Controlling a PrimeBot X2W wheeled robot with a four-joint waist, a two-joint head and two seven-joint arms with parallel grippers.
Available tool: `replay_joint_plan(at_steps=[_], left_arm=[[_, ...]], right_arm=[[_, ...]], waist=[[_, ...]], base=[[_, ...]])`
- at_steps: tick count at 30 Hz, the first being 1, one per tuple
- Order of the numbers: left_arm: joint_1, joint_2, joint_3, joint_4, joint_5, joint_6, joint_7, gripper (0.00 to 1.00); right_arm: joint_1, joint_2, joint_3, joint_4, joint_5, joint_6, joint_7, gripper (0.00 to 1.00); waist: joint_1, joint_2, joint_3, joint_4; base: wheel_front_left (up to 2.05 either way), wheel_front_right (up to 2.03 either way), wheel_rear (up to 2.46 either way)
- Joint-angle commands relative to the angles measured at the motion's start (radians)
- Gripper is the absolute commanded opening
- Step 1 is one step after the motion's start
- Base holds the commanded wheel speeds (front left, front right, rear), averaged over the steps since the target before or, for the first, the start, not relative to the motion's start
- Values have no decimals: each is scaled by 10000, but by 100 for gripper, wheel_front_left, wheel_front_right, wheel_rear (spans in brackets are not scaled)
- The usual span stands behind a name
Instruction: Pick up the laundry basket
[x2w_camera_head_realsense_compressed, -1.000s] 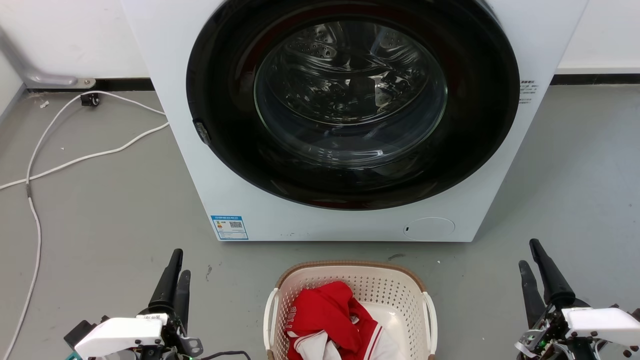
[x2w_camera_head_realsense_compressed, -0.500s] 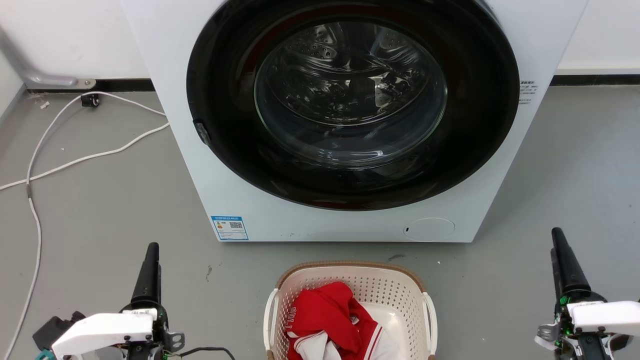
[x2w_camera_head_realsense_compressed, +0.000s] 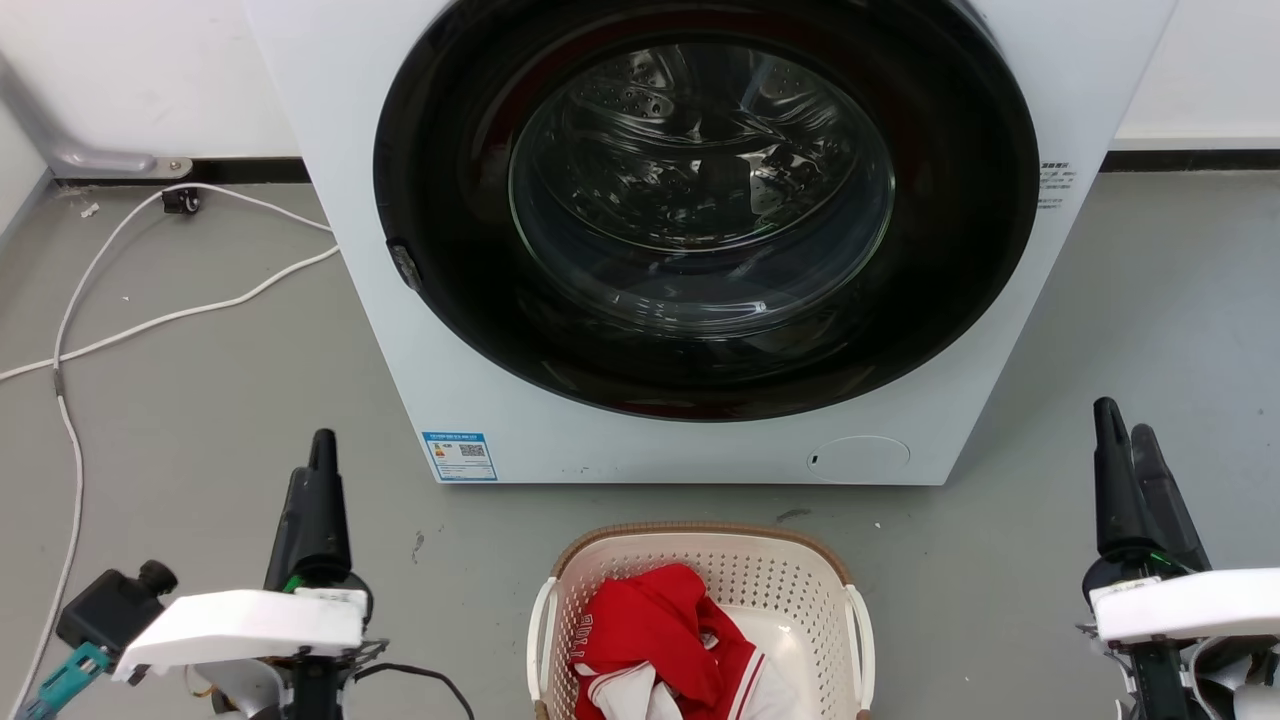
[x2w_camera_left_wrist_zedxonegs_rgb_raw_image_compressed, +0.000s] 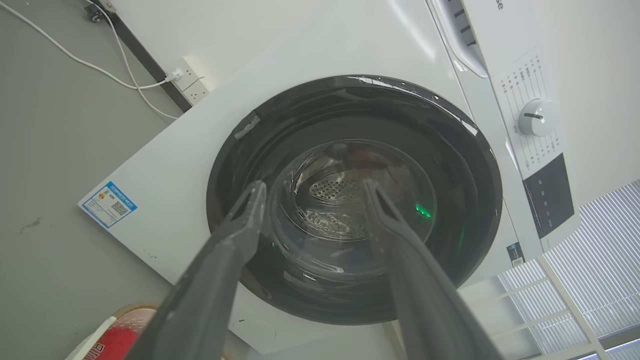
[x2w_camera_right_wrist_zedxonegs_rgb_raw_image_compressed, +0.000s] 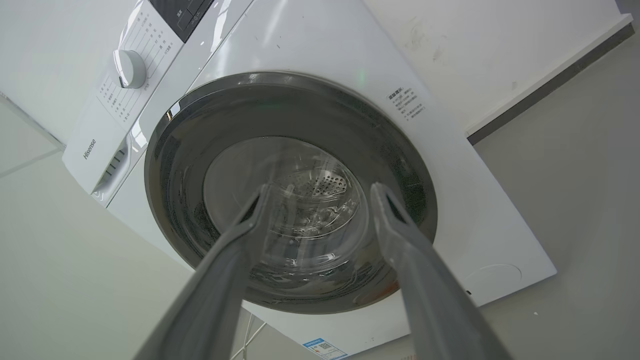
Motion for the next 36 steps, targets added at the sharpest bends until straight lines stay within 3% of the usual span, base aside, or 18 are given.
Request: replay_joint_plan(at_steps=[1, 19, 36], left_arm=[[-7, 37, -163, -353, 540, -8, -102, 100], [243, 71, -1865, -1006, 5148, 209, -648, 100], [42, 1107, -3698, -996, 7526, 1695, -1094, 100]], right_arm=[[-11, -35, 68, -296, -536, 3, -105, 100], [446, -38, 557, -904, -4089, 2, -654, 100], [759, -40, 617, -811, -5900, 2, -1098, 100]], waist=[[0, 0, -4, -1], [0, 0, 11, -63], [0, 0, 76, -102]], base=[[0, 0, 0], [0, 0, 0], [0, 0, 0]])
